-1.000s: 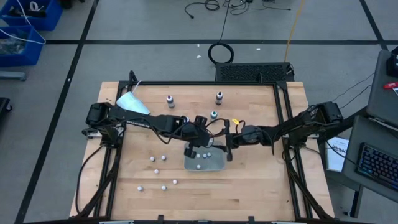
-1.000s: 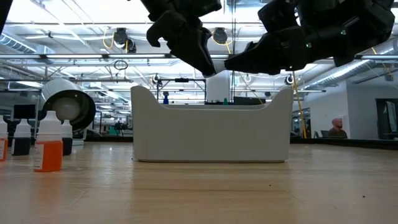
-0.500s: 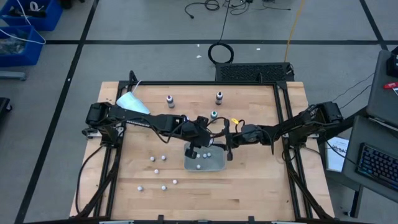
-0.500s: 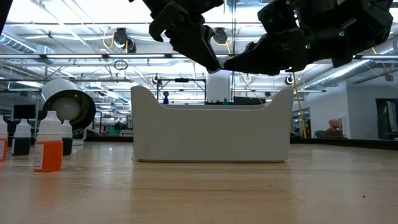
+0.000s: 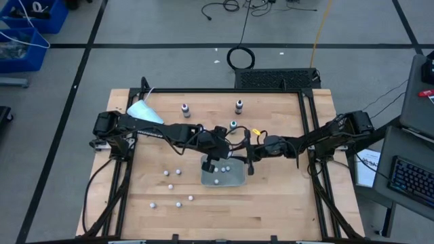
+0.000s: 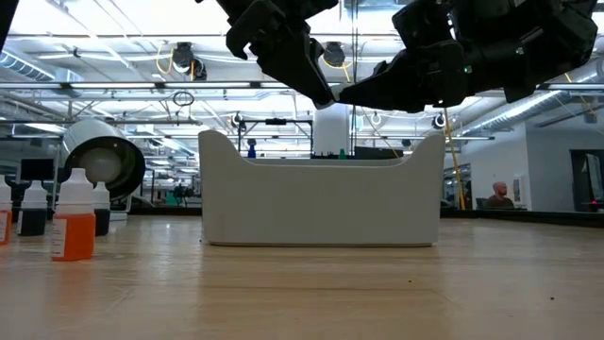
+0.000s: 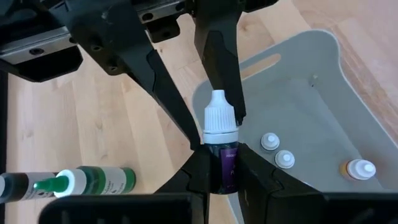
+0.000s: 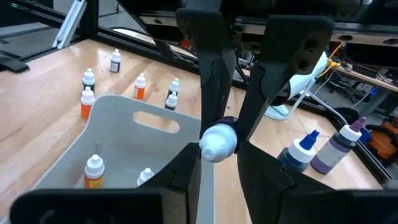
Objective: Pick & Place food coloring
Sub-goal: Put the purple food coloring bottle into the bin
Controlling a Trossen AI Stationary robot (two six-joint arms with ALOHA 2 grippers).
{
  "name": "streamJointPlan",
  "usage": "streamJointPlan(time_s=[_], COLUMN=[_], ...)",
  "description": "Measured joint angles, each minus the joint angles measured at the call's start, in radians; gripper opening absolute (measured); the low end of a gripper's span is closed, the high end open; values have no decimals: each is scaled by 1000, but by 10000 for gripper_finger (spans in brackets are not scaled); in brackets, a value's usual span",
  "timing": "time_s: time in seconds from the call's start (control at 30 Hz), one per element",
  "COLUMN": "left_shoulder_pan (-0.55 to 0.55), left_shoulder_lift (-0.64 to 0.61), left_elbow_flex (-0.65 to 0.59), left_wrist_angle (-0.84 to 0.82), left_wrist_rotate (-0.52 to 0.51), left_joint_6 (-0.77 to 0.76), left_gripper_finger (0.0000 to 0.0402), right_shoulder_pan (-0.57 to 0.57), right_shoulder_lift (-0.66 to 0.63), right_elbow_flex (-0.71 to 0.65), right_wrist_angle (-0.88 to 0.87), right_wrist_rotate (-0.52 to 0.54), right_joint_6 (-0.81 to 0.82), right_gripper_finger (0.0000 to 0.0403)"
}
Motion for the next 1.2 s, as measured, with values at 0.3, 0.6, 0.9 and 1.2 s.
streamJointPlan(time_s=[0.3,0.6,0.9,1.2], left_shoulder_pan=[0,1,1,1], left_shoulder_lift=[0,2,2,2], left_elbow_flex=[0,0,0,0], left_wrist_angle=[6,7,5,-2], left_wrist_rotate=[29,24,20,18], left_joint_6=[0,0,3,-13], left_gripper_finger=[50,50,50,68], right_shoulder_pan=[0,-2,-3,-3], right_shoulder_lift=[0,0,0,0], right_elbow_flex=[0,2,2,2], right_wrist_angle=[1,10,10,14], right_wrist_rotate=[-46,-49,-49,-47], right_joint_6=[20,30,26,-8], right_gripper_finger=[126,128,115,54])
